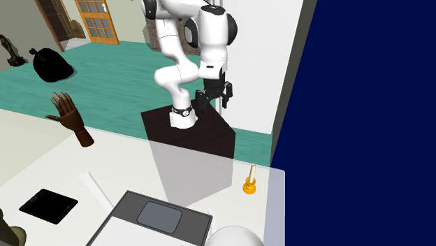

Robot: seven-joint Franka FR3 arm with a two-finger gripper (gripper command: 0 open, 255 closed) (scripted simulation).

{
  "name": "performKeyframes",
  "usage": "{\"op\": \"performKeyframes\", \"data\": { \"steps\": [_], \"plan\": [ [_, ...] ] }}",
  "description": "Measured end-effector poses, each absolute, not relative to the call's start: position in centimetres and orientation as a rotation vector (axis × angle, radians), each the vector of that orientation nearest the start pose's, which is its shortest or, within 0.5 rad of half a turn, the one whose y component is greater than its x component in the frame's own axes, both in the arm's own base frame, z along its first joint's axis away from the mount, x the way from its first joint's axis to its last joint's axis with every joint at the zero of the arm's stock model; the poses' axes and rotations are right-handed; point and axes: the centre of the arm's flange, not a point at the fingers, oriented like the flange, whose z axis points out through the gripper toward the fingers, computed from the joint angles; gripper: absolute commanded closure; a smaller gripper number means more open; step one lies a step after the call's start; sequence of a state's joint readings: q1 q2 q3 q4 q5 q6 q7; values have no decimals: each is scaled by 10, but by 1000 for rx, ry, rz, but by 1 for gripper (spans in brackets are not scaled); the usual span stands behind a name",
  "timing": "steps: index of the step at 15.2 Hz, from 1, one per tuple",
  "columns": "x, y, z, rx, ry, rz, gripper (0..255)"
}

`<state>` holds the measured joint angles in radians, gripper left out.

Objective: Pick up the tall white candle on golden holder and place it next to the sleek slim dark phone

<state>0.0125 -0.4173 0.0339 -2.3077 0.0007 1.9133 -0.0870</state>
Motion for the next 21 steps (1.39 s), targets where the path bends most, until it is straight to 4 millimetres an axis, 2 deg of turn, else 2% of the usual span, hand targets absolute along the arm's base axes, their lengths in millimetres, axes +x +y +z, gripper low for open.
{"op": "performKeyframes", "data": {
  "steps": [9,12,14,17,21],
  "plan": [
    [535,39,466,-3137,-237,-48,0],
    [569,55,450,-3132,-248,-51,0],
    [593,53,439,-3130,-254,-52,0],
    [630,61,426,-3126,-264,-57,0],
    [642,63,404,-3125,-268,-58,0]
  ]
}}
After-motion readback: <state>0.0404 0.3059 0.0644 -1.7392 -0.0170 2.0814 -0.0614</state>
